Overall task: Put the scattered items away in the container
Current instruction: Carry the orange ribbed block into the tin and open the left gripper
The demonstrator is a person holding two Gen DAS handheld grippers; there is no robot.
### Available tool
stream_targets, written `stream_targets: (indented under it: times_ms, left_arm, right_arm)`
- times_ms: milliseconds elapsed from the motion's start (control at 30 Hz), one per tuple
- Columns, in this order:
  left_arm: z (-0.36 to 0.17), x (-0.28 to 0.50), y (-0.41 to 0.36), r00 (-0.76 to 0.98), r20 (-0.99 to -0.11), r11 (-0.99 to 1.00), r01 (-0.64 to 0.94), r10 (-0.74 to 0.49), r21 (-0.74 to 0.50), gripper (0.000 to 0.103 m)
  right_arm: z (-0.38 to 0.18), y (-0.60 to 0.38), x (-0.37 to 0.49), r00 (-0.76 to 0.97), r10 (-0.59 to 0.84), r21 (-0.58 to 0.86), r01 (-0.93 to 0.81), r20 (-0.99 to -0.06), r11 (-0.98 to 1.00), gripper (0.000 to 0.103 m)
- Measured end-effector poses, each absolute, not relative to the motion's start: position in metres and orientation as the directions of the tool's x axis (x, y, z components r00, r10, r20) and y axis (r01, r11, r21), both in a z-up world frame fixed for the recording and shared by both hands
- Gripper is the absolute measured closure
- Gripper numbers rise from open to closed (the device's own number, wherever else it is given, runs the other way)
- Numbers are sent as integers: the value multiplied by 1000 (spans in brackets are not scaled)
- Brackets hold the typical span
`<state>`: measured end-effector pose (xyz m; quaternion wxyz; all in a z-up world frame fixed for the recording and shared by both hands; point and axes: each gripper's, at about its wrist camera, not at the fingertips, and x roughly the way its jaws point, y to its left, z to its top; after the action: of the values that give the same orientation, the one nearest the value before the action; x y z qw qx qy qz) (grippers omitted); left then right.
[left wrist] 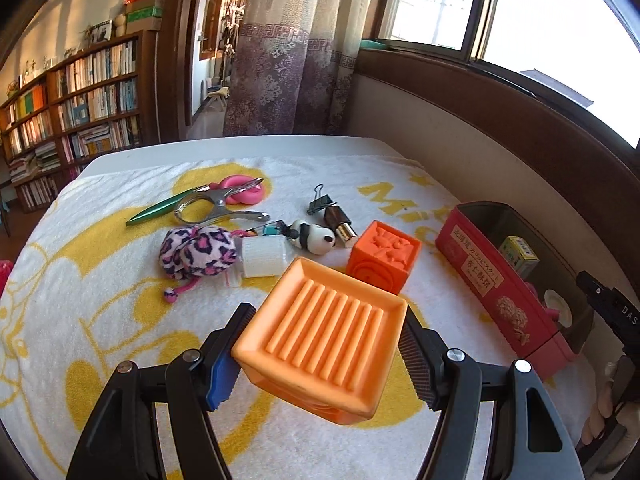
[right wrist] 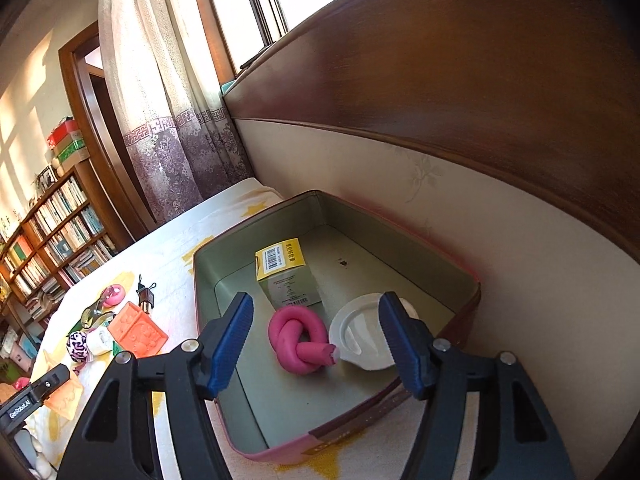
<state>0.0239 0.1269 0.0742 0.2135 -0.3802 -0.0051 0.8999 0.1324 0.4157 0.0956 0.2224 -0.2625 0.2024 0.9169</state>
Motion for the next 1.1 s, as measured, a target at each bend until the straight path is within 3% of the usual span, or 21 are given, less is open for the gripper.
stream_targets:
  times_ms: [467,833,1100]
  left_arm:
    - [113,14,283,-518,-678,-772,-625,521,-116,32]
    - [90,10,399,-430,-726,-690,-719,537,-84,32]
    - [82,5,430,-394,-731,-657,-748,558,-98,31]
  right_arm:
    - [104,436,149,-783,319,273,-517,-534,-811,30]
    - [114,441,176,-817,315,262,-478,-484,-838,27]
    - [118,436,183,-814,345,216,-484,-468,-848,25]
